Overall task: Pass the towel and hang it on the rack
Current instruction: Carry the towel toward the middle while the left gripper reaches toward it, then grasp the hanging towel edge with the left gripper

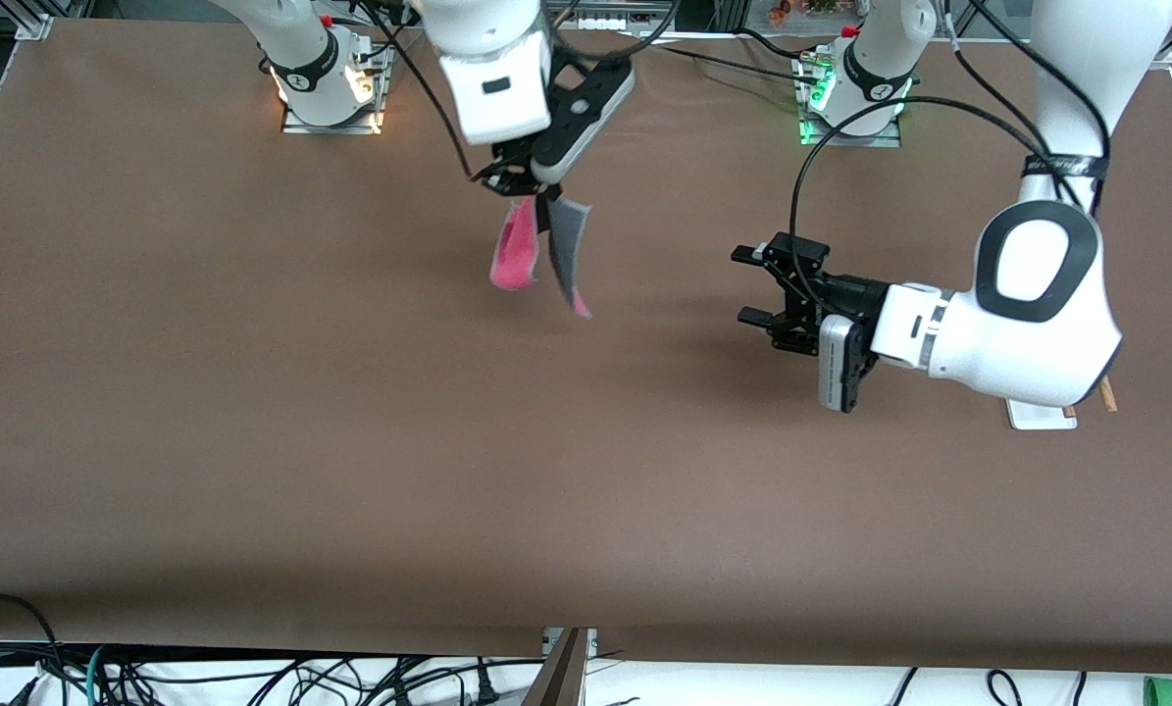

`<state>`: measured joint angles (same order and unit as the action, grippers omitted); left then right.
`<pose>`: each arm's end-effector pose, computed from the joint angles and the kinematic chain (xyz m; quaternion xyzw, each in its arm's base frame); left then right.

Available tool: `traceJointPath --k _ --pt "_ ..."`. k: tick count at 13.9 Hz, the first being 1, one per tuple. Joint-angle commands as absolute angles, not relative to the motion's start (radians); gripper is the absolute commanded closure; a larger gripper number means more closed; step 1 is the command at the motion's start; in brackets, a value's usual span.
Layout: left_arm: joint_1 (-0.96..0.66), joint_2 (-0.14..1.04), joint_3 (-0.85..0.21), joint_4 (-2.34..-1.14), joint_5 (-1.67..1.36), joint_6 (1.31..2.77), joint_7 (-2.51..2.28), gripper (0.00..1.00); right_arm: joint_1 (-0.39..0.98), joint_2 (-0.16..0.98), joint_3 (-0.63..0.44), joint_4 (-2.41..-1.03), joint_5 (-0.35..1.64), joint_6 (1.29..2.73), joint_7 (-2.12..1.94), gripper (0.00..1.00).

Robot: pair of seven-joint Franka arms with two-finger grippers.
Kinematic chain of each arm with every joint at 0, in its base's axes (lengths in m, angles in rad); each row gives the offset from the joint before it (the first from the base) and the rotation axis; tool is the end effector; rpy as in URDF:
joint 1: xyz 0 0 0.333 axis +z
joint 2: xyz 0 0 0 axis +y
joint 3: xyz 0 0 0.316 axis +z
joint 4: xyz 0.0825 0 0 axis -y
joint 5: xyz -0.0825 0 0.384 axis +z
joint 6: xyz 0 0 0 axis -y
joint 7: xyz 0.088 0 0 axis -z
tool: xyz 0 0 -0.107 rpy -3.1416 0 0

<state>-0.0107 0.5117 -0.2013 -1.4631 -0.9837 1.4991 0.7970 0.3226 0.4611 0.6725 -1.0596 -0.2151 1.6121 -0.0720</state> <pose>0.6331 -0.2073 0.4185 0.7660 -0.3356 -0.0454 0.5464 0.4788 0.4748 0.6278 -0.8788 -0.4677 -0.0667 0.0668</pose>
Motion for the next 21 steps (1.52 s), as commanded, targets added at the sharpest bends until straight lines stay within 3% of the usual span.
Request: traceJointPath --k 1,5,10,13,18,19,20,21 --pt "-0.028 0.618 -0.227 -1.447 -1.112 1.497 1.001 0.0 0.308 0.468 0.741 -1.029 -0.212 1.656 -0.055 1.0" --pt "-0.057 0.65 -0.229 -1.462 -1.131 1.499 1.211 0.0 0.308 0.469 0.782 -1.029 -0.212 1.759 -0.012 1.0" --pt "-0.066 0.652 -0.232 -1.473 -1.138 1.448 1.328 0.01 0.31 0.479 0.782 -1.029 -0.212 1.778 -0.012 1.0" --pt "-0.077 0.653 -0.238 -1.471 -1.156 1.448 1.364 0.43 0.31 0.479 0.781 -1.031 -0.213 1.778 -0.012 1.0" --pt "-0.09 0.66 -0.236 -1.471 -1.177 1.457 1.368 0.43 0.313 0.486 0.782 -1.035 -0.213 1.824 -0.012 1.0" --pt "-0.091 0.66 -0.236 -1.473 -1.175 1.456 1.373 0.64 0.313 0.489 0.782 -1.035 -0.213 1.824 -0.012 1.0" --pt "-0.089 0.66 -0.236 -1.474 -1.175 1.454 1.382 0.93 0.314 0.491 0.782 -1.035 -0.213 1.824 -0.012 1.0" --pt "-0.086 0.66 -0.236 -1.474 -1.175 1.453 1.406 1.0 0.314 0.494 0.782 -1.037 -0.213 1.824 -0.012 1.0"
